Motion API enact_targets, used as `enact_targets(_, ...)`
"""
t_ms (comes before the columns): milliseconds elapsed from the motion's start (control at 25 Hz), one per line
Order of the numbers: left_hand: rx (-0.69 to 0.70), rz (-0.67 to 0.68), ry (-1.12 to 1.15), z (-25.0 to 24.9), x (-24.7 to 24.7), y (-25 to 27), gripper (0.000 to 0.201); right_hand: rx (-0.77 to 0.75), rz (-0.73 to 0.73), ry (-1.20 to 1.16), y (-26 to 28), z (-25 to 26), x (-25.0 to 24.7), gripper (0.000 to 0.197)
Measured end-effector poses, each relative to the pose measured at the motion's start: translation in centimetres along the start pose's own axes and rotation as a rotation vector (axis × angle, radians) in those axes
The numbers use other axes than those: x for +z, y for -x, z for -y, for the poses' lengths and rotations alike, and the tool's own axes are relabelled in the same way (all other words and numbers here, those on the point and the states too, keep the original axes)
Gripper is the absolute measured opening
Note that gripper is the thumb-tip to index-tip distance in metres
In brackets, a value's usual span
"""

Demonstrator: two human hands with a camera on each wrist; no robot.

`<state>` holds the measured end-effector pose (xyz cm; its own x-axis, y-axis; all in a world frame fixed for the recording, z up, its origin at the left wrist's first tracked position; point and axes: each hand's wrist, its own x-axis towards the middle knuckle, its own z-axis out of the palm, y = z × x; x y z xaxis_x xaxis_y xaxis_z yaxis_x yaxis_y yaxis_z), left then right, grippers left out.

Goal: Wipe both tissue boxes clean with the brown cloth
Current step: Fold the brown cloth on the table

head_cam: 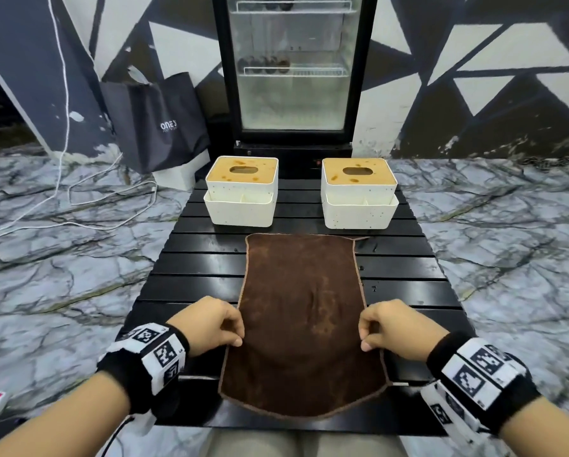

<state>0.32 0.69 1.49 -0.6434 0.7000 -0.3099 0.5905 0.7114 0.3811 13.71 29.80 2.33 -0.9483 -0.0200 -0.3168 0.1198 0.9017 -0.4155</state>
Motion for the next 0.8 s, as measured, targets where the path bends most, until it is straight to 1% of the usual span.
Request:
enact_targets(80, 0.007, -0.062, 0.037, 0.4, -1.2, -0.8, 0.021, -0.018, -0.082, -0.026, -0.9, -0.3, -1.7, 0.015)
enact_targets(200, -0.011, -0.185, 0.077, 0.9, -3.4, -3.0, 0.025, 0.002, -0.197, -0.068, -3.3, -1.0, -4.2, 0.014)
enact_targets(320, -0.035, -0.254, 0.111, 1.5, -5.2, -6.4, 0.029, 0.012, -0.249, -0.098, -6.3, -2.0, -5.8, 0.021)
enact_targets(400, -0.055, -0.265, 0.095, 1.9, -5.9, -9.2, 0.024, 0.029, -0.273, -0.089, -8.7, -2.7, -6.6, 0.023)
enact_targets(520, -0.091, -0.271, 0.048, 2.7, -6.6, -12.7, 0.013, 0.074, -0.285, -0.078, -12.0, -3.8, -7.4, 0.018)
enact_targets(680, -0.151, -0.235, 0.060, 4.4, -6.6, -15.8, 0.016, 0.109, -0.233, -0.007, -15.0, -4.9, -7.9, 0.019)
enact_targets(800, -0.172, -0.223, 0.017, 5.1, -6.6, -17.2, 0.014, 0.150, -0.236, 0.020, -16.5, -5.4, -8.2, 0.029)
